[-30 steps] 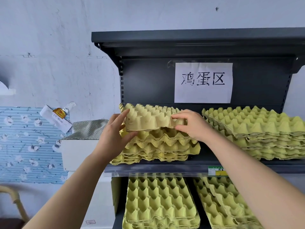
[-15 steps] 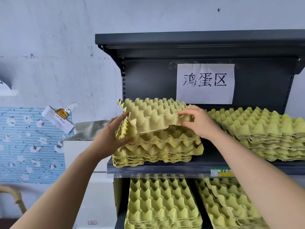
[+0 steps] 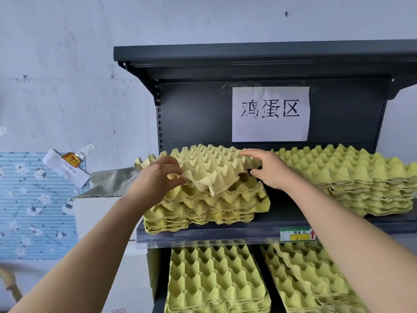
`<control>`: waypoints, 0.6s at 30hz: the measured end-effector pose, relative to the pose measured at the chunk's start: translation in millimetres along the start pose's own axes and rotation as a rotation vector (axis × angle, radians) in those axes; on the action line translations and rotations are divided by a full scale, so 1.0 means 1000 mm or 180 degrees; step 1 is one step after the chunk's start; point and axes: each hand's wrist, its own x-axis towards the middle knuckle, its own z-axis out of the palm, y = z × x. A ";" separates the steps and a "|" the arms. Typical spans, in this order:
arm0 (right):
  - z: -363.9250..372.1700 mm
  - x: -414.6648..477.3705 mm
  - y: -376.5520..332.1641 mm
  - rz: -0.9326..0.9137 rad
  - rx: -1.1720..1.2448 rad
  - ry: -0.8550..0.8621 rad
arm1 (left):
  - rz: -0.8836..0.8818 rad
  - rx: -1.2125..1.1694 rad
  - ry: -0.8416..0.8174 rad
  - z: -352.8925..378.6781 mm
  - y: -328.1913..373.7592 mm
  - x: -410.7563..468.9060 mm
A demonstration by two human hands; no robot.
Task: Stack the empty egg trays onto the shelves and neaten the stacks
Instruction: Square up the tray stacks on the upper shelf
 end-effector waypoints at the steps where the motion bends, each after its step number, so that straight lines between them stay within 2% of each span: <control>1: -0.001 -0.005 -0.004 -0.0049 0.0126 -0.0057 | 0.0011 -0.0025 0.0027 0.004 0.003 0.000; 5: 0.003 -0.017 -0.020 -0.0380 0.0595 -0.0413 | 0.0033 -0.0058 0.0010 0.019 0.021 0.008; 8: 0.009 -0.020 -0.022 -0.0323 0.0607 -0.0596 | -0.0020 -0.0035 -0.0091 0.027 0.035 0.016; 12: 0.012 -0.017 -0.009 -0.0163 0.0476 -0.0423 | -0.0096 0.0052 -0.0300 0.029 0.037 0.017; 15: 0.008 -0.014 0.001 -0.0233 0.0680 -0.0282 | -0.0487 0.0661 -0.0449 0.018 0.016 0.014; 18: 0.004 -0.010 0.003 -0.0320 0.0740 -0.0176 | -0.0766 0.0661 -0.0480 0.005 0.001 0.012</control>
